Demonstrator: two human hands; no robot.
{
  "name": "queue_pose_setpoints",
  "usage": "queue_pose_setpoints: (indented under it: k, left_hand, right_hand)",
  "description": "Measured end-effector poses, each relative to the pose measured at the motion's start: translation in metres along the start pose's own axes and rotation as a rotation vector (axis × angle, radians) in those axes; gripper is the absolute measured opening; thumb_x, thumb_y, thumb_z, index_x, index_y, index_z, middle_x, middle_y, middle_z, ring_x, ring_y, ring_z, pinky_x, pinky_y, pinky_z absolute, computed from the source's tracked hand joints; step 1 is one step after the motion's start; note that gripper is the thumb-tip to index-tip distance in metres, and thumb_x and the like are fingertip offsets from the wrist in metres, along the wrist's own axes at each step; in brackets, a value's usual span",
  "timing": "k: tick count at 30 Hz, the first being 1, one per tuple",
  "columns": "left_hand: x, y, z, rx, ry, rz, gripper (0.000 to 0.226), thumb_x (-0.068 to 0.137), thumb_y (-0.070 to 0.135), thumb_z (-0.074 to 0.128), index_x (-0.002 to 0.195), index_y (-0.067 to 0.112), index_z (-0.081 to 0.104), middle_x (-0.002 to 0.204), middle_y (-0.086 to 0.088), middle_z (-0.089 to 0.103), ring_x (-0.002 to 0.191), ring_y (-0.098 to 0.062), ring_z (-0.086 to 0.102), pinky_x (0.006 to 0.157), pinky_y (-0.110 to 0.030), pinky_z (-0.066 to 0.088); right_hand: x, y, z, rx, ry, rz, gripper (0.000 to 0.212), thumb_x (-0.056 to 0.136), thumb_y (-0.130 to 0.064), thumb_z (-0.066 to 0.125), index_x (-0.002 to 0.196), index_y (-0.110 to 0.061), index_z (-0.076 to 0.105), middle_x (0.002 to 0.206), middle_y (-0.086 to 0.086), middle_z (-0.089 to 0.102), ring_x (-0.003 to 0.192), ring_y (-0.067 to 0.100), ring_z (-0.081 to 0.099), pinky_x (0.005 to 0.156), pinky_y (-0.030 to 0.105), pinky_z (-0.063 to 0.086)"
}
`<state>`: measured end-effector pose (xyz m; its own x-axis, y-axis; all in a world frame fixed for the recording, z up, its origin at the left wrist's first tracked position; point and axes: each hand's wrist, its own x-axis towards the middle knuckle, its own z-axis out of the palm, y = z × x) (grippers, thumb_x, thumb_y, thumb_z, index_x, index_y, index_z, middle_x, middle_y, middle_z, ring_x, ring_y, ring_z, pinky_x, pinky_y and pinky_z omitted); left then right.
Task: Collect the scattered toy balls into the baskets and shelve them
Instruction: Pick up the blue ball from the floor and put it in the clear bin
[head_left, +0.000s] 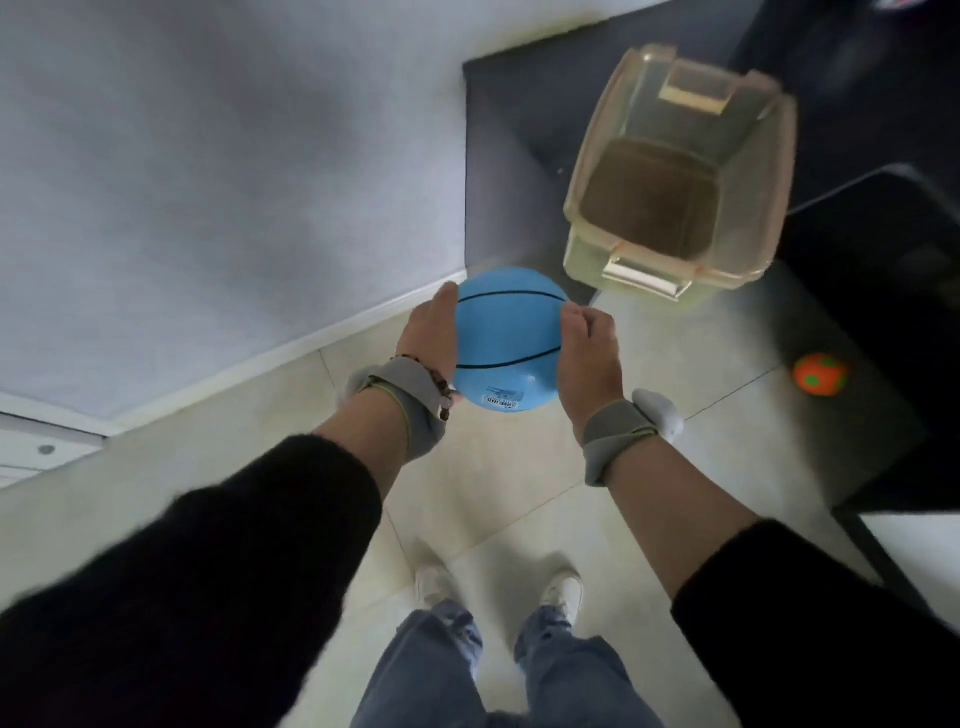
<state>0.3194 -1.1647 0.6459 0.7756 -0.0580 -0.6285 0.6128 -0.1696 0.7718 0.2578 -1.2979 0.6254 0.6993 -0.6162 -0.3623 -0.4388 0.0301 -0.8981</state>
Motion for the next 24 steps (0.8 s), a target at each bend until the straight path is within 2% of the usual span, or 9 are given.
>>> queue_pose_setpoints:
  k: [3,5,7,10,12,13,16,19,24]
  left_hand:
    - [-0.02,0.048,-0.001,0.057,-0.068,0.099,0.037,0.084,0.051,0.038,0.063,0.03,0.061,0.069,0.007,0.056,0.069,-0.025,0.054,0.076,-0.052,0.053]
    - [-0.027,0.067,0.002,0.067,-0.095,0.166,0.036,0.088,0.051,0.036,0.071,0.028,0.058,0.08,0.003,0.059,0.08,-0.029,0.06,0.084,-0.059,0.052]
    - [-0.033,0.085,0.008,0.085,-0.15,0.233,0.035,0.09,0.05,0.034,0.077,0.025,0.055,0.086,0.0,0.06,0.09,-0.032,0.061,0.087,-0.06,0.051]
    - [-0.041,0.112,0.027,0.06,-0.209,0.271,0.036,0.086,0.052,0.037,0.081,0.024,0.059,0.08,0.001,0.062,0.074,-0.025,0.062,0.064,-0.05,0.059]
    - [-0.044,0.127,0.046,0.084,-0.254,0.344,0.035,0.087,0.049,0.038,0.087,0.02,0.058,0.082,-0.003,0.062,0.072,-0.028,0.062,0.043,-0.034,0.056]
    - [-0.044,0.133,0.054,0.083,-0.265,0.367,0.034,0.088,0.048,0.039,0.09,0.019,0.057,0.084,-0.005,0.062,0.074,-0.029,0.061,0.04,-0.031,0.054]
    - [-0.045,0.147,0.077,0.004,-0.293,0.291,0.026,0.087,0.047,0.047,0.092,0.024,0.057,0.086,-0.001,0.062,0.073,-0.023,0.063,0.064,-0.049,0.06]
    - [-0.033,0.158,0.104,0.029,-0.297,0.323,0.019,0.087,0.036,0.049,0.079,0.02,0.055,0.084,-0.001,0.062,0.073,-0.021,0.063,0.08,-0.054,0.056]
    - [0.001,0.183,0.143,0.196,-0.271,0.352,0.029,0.072,0.043,0.046,0.09,0.021,0.055,0.095,-0.003,0.062,0.092,-0.028,0.062,0.087,-0.055,0.053]
  right_hand:
    - [-0.012,-0.042,-0.01,0.08,0.096,-0.072,0.034,0.096,-0.037,0.046,0.12,-0.015,0.054,0.127,0.008,0.05,0.095,0.012,0.05,0.079,0.024,0.04]
    - [-0.015,-0.061,-0.015,0.112,0.132,-0.088,0.036,0.096,-0.038,0.047,0.122,-0.014,0.054,0.127,0.011,0.051,0.105,0.02,0.051,0.091,0.034,0.042]
    - [-0.016,-0.077,-0.026,0.129,0.166,-0.119,0.037,0.095,-0.041,0.046,0.123,-0.016,0.053,0.126,0.008,0.051,0.11,0.022,0.05,0.094,0.036,0.043]
    - [-0.01,-0.099,-0.049,0.121,0.205,-0.146,0.04,0.094,-0.047,0.044,0.124,-0.02,0.051,0.128,0.006,0.05,0.114,0.022,0.049,0.099,0.038,0.042]
    - [-0.002,-0.113,-0.065,0.129,0.238,-0.165,0.041,0.094,-0.047,0.044,0.124,-0.02,0.051,0.129,0.008,0.05,0.115,0.023,0.049,0.103,0.041,0.041]
    - [0.002,-0.119,-0.072,0.13,0.251,-0.169,0.042,0.094,-0.047,0.044,0.124,-0.02,0.051,0.13,0.009,0.05,0.114,0.023,0.049,0.103,0.042,0.041]
    - [0.02,-0.132,-0.091,0.116,0.266,-0.172,0.045,0.093,-0.049,0.044,0.127,-0.02,0.051,0.131,0.009,0.05,0.116,0.024,0.051,0.106,0.044,0.041]
    - [0.045,-0.141,-0.11,0.075,0.282,-0.16,0.048,0.091,-0.052,0.043,0.127,-0.021,0.051,0.13,0.008,0.052,0.116,0.024,0.051,0.104,0.044,0.042]
    - [0.104,-0.151,-0.124,0.081,0.254,-0.118,0.037,0.088,-0.055,0.042,0.111,-0.027,0.049,0.125,0.007,0.054,0.114,0.026,0.052,0.103,0.045,0.043]
